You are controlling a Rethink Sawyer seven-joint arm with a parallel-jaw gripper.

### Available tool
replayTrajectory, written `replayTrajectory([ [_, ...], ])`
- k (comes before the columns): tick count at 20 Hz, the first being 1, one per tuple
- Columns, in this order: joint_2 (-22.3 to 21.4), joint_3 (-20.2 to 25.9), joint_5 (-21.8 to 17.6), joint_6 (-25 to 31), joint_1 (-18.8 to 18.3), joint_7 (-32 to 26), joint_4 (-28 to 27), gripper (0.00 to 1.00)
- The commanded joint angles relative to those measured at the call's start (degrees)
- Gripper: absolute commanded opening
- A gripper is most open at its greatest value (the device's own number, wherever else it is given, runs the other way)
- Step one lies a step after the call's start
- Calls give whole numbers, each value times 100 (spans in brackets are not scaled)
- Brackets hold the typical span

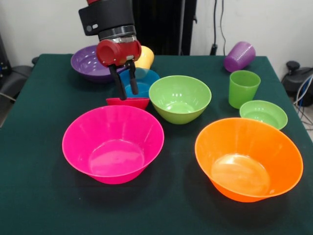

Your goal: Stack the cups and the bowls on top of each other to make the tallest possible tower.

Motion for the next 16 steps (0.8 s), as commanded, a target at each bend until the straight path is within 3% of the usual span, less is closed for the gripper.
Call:
replayTrajectory([
  [1, 38, -693, -622, -378, 482, 718, -323, 100],
  [7, 66, -962, -621, -712, 694, 795, -387, 100],
  [11, 186, -1664, -697, -1145, 1233, 1002, -631, 100],
  [16, 412, -1918, -689, -1137, 1346, 838, -742, 100],
])
